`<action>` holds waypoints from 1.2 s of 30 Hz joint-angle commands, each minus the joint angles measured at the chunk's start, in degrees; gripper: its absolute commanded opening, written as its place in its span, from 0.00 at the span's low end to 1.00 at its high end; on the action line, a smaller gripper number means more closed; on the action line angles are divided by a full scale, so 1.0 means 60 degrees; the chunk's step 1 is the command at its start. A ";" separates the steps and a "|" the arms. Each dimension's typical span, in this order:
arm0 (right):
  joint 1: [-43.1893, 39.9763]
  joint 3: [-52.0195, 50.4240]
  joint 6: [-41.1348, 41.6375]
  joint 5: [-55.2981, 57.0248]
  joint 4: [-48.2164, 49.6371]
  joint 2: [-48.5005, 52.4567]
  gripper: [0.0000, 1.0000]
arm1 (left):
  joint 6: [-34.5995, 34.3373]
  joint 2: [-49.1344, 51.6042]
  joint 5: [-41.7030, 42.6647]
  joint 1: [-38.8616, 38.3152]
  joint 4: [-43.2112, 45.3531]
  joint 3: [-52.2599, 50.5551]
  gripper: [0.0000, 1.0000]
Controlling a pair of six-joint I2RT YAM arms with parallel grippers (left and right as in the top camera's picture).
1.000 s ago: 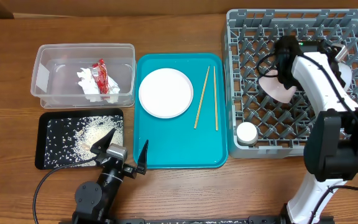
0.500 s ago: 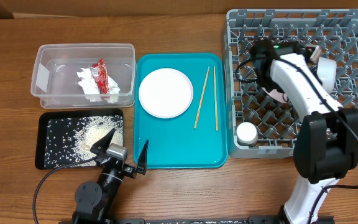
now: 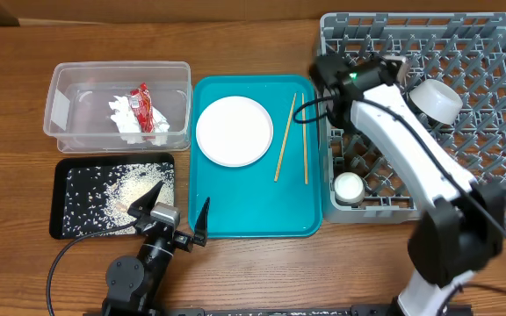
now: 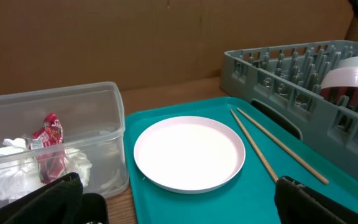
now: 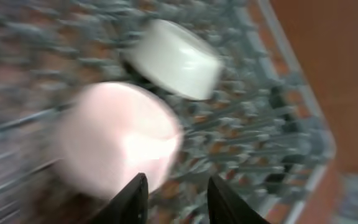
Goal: Sort waste into correct bins and load items into the dishwasher
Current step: 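Reach the right gripper to the chopsticks and grasp them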
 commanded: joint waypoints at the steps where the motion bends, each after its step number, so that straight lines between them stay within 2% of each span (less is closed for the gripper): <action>1: 0.0525 0.0350 -0.1960 -0.4896 0.0688 -0.0725 0.39 | 0.0084 -0.0098 0.0109 0.0058 0.0047 -0.0076 1.00; 4: 0.0794 -0.0040 -0.2419 -0.7734 0.1628 -0.0674 0.42 | 0.0084 -0.0098 0.0113 0.0058 0.0047 -0.0076 1.00; 7: 0.1133 -0.0838 -0.2426 -0.8867 0.2998 -0.0565 0.41 | 0.0084 -0.0098 0.0113 0.0058 0.0051 -0.0076 1.00; 10: 0.1392 -0.1647 -0.2146 -0.8674 0.4153 -0.0448 0.41 | 0.0084 -0.0098 0.0113 0.0058 0.0047 -0.0076 1.00; 14: 0.1413 -0.2809 -0.0335 -0.7668 0.5242 -0.0215 0.40 | 0.0084 -0.0098 0.0113 0.0058 0.0047 -0.0076 1.00; 21: 0.1461 -0.4014 -0.0164 -0.8029 0.6721 0.0379 0.34 | 0.0084 -0.0098 0.0113 0.0058 0.0047 -0.0076 1.00; 28: 0.1588 -0.4058 -0.0164 -0.8269 0.6787 0.1453 0.29 | 0.0084 -0.0098 0.0109 0.0058 0.0047 -0.0076 1.00; 34: 0.1585 -0.3865 -0.0171 -0.8382 0.6561 0.1413 0.04 | 0.0084 -0.0098 0.0113 0.0058 0.0047 -0.0076 1.00; 36: 0.1585 -0.3654 -0.0229 -0.8306 0.6262 0.1355 0.04 | 0.0084 -0.0098 0.0113 0.0058 0.0047 -0.0076 1.00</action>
